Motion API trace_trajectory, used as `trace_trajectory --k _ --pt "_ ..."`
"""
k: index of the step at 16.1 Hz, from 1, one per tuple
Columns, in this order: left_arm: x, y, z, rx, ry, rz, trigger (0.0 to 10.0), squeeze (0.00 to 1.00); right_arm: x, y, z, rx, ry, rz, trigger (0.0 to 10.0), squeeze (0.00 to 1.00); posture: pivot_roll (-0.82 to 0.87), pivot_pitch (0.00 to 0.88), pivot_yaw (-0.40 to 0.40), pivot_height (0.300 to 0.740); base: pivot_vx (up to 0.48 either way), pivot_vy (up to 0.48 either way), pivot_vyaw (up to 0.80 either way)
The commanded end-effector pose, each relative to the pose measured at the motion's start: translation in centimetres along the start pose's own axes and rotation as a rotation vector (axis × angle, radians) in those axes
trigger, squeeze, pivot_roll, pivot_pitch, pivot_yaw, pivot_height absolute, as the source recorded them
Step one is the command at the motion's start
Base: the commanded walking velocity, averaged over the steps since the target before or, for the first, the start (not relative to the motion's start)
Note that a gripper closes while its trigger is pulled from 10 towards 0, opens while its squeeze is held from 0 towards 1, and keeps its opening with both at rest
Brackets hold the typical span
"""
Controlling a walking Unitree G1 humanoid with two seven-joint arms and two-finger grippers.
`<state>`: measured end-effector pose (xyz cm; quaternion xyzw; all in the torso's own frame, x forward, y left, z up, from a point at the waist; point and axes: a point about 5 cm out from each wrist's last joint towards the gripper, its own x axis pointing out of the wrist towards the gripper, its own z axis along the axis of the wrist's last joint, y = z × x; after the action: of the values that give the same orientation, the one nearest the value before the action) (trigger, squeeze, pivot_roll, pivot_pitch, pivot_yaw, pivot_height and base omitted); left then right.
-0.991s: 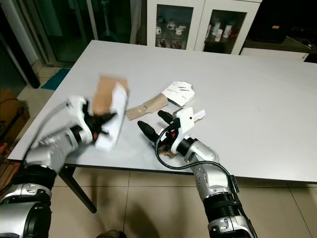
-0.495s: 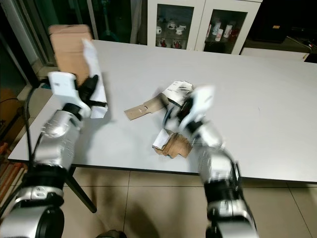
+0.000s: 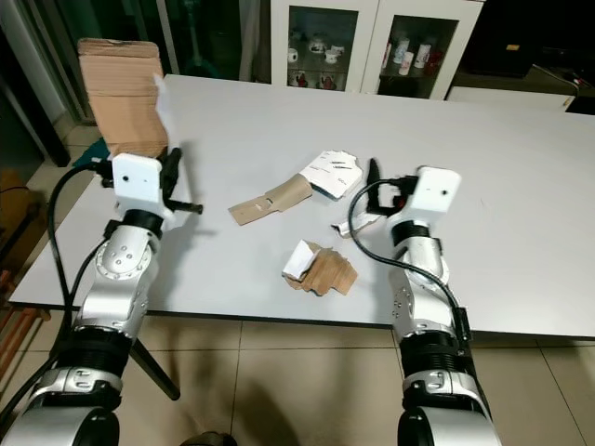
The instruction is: Picking trash to rubbish bin
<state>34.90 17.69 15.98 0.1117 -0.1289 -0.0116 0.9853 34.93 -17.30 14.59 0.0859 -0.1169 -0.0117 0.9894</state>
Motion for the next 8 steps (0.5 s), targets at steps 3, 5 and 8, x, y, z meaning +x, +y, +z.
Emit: trace_trajectory --k 3,5,8 --pt "-0.2 -0.7 -0.9 0.001 0.036 0.02 10.0 0.0 -0.2 -0.4 -0.5 -0.045 0.006 -0.028 10.0 0.0 0.02 0.0 -0.043 0.74 0.0 0.0 0.0" --pt "-0.2 -1.1 -0.8 -0.009 0.026 0.018 10.0 0.0 -0.2 -0.2 -0.6 -0.048 0.003 -0.029 10.0 0.0 0.03 0.0 -0.041 0.74 0.0 0.0 0.0" --pt "-0.2 -1.4 -0.8 -0.015 0.022 0.014 10.0 0.0 -0.3 0.1 -0.9 -0.043 0.005 -0.027 10.0 0.0 0.03 0.0 -0.039 0.74 -0.182 0.0 0.0"
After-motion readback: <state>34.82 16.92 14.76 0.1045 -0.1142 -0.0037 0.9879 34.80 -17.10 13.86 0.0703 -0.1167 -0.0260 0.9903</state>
